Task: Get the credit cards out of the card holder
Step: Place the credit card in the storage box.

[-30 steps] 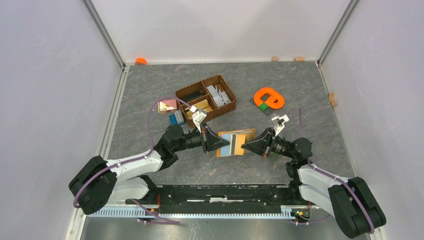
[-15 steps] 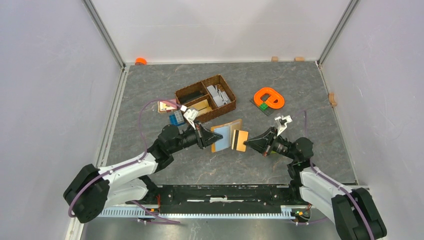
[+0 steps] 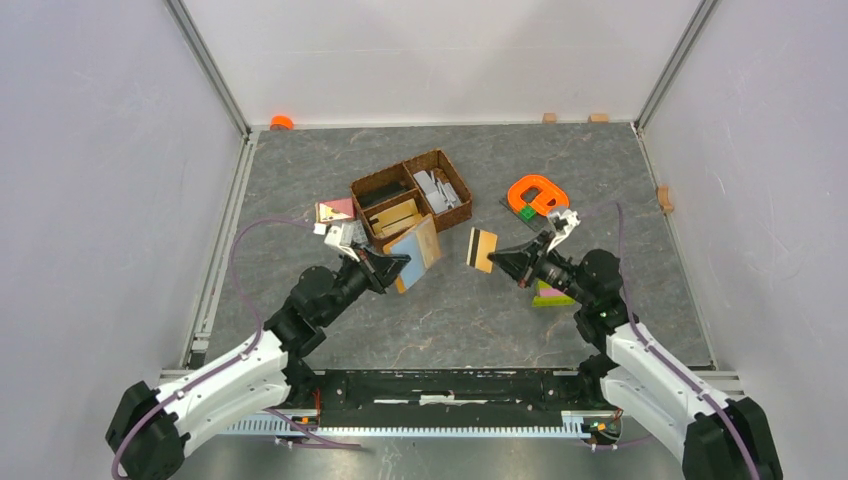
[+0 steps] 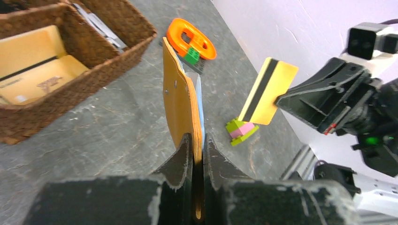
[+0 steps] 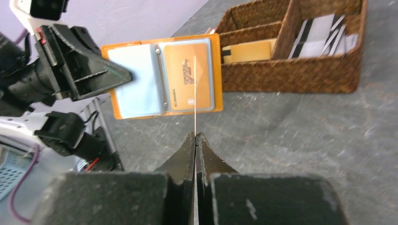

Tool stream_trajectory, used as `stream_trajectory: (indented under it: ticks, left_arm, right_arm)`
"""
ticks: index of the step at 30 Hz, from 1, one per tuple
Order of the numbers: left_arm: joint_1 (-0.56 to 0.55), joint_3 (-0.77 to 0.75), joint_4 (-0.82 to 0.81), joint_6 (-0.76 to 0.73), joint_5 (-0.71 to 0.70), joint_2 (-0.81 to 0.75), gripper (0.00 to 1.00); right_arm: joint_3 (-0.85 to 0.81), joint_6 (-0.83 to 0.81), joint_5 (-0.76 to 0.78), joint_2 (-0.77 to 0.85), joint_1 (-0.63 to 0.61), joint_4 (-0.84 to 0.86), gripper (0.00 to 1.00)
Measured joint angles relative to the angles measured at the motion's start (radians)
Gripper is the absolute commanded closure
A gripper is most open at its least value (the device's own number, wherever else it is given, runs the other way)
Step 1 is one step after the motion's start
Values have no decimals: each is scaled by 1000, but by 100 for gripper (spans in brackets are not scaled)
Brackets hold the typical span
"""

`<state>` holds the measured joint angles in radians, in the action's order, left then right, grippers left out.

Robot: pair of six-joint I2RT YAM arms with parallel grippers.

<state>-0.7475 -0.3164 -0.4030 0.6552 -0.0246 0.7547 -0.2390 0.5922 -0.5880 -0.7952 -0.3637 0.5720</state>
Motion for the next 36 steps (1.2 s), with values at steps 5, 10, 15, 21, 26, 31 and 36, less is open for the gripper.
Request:
stream_trajectory:
  ticks: [5,10,15,21,26,31,36]
  left_arm:
    - [0,17,65,-3,-129,-73,98]
    - [0,21,128,-5,-255,-140,98]
    - [0,32,182,-3,-384,-223,98]
    - [0,50,263,22,-554,-327,98]
    - [0,74,318,66,-661,-418,98]
    - [0,104,343,106,-715,-500,98]
    - [-1,117,357,121,-737,-550,98]
  right_arm:
    - [-173,-121,134,-89,-88,-151,100]
    - [-321,-245,248,-239,-184,-272,100]
    - [-421,-412,377,-347,-283,-352,100]
    - [-563,-700,436,-496,-359,-410,100]
    - [-578,-957,429,-559,-401,-417,100]
    - [-690,-1142,437,-698,-448,-452,100]
    - [-774,-1313,501,-790,-504,-464,100]
